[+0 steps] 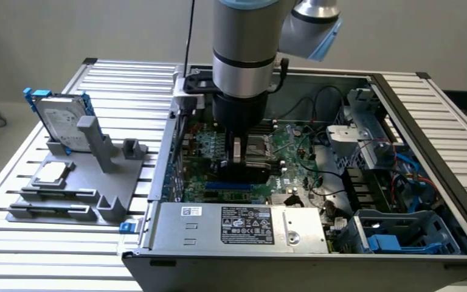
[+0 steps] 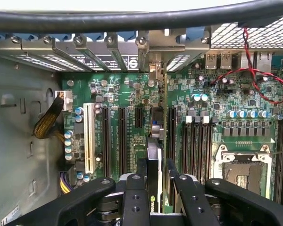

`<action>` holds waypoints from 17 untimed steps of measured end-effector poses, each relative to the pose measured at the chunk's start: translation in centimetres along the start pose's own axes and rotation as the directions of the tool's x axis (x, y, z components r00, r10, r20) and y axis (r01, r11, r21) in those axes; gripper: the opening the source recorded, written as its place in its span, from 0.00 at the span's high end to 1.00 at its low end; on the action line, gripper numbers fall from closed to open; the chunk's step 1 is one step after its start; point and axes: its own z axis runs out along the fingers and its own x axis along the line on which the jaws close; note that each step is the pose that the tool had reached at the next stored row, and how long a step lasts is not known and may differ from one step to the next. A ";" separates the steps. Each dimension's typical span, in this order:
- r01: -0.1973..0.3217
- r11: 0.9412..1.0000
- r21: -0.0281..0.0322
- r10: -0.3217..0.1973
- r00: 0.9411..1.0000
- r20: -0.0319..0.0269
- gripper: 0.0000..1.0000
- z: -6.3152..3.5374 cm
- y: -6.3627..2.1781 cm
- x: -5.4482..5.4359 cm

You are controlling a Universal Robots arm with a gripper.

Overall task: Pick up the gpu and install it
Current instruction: 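Insert the gpu into the slot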

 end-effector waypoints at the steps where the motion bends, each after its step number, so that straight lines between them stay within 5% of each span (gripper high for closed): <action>1: 0.001 1.000 0.000 -0.001 1.000 0.000 0.73 0.03 -0.01 0.0; 17: 0.009 1.000 -0.004 -0.009 1.000 0.011 0.73 0.80 -0.04 0.3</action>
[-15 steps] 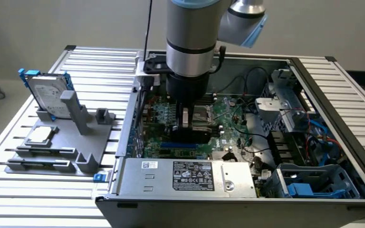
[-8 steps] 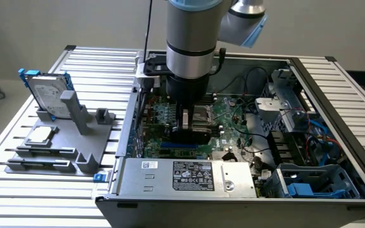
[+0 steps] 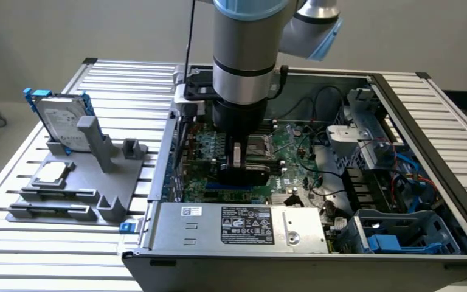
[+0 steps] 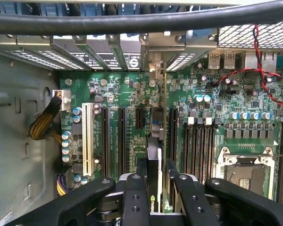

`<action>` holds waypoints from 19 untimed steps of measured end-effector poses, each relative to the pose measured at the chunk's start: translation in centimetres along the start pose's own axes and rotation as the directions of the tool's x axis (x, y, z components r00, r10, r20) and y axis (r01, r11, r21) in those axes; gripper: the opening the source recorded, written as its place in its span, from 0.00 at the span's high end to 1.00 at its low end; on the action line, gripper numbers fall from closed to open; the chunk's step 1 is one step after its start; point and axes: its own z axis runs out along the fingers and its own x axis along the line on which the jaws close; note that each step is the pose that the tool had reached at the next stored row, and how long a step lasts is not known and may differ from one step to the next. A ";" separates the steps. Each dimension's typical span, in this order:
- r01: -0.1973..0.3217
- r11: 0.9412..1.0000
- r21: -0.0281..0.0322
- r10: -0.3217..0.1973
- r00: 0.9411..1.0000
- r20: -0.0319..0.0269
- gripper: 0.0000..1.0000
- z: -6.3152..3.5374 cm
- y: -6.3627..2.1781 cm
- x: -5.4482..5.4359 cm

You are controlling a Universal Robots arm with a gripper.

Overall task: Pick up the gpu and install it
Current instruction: 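Insert the gpu into the slot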

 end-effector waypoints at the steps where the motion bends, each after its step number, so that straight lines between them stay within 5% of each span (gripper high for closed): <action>1: 0.000 1.000 0.000 0.000 1.000 0.000 0.73 0.04 0.00 0.0; 19: 0.009 1.000 -0.015 -0.009 1.000 0.001 0.73 0.50 -0.10 0.1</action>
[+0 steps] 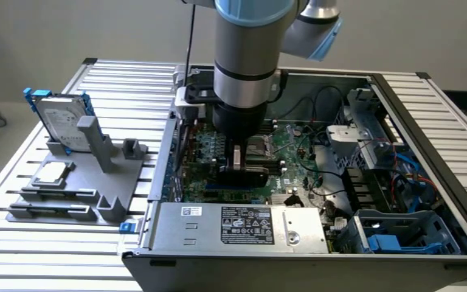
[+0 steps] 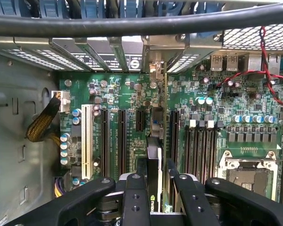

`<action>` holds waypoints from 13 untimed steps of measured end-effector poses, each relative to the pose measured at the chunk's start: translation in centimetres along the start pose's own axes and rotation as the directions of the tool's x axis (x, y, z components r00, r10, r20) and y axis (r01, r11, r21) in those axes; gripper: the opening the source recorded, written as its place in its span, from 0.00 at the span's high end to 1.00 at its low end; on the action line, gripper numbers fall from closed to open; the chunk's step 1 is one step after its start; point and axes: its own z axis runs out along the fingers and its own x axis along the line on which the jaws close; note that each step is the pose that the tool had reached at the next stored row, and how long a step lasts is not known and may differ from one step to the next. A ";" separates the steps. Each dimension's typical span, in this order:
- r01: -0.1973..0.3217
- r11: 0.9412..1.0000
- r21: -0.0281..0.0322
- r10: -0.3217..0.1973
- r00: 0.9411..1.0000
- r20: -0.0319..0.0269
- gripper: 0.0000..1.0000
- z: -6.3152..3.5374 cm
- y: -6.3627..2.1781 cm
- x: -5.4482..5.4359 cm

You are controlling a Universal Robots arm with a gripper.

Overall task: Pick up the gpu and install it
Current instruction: 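Insert the gpu into the slot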

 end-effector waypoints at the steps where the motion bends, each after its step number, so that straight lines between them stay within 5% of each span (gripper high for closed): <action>1: 0.001 1.000 0.000 -0.001 1.000 0.000 0.73 0.03 -0.02 0.0; 13: 0.010 1.000 -0.007 -0.010 1.000 0.002 0.73 0.37 -0.12 0.1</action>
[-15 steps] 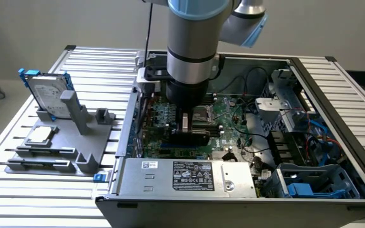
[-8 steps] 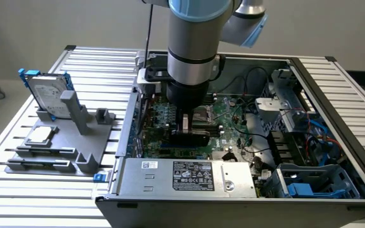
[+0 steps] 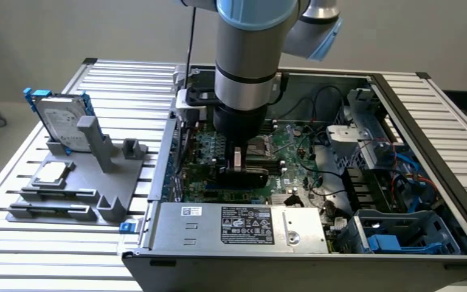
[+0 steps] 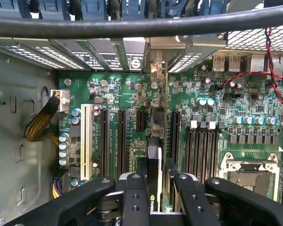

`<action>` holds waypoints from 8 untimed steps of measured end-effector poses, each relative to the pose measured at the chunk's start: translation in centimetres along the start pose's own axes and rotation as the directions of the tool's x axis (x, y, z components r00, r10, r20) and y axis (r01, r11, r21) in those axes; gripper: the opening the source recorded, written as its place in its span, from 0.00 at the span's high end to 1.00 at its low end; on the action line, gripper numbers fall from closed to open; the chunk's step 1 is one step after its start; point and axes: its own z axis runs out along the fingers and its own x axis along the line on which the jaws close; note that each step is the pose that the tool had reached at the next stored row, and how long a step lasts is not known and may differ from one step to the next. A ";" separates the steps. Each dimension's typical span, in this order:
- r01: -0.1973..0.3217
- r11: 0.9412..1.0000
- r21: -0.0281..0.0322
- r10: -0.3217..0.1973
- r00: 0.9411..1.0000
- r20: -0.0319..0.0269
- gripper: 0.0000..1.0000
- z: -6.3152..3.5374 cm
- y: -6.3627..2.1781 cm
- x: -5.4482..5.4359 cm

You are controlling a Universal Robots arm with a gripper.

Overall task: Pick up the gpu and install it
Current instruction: 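Insert the gpu into the slot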

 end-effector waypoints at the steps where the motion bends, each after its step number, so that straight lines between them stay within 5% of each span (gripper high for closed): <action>1: 0.000 1.000 0.000 0.000 1.000 0.000 0.73 0.00 0.00 0.0; 4: 0.000 1.000 -0.002 0.000 1.000 0.001 0.72 -0.01 0.00 0.0; 8: 0.000 1.000 -0.005 0.000 1.000 0.000 0.54 -0.70 0.03 0.0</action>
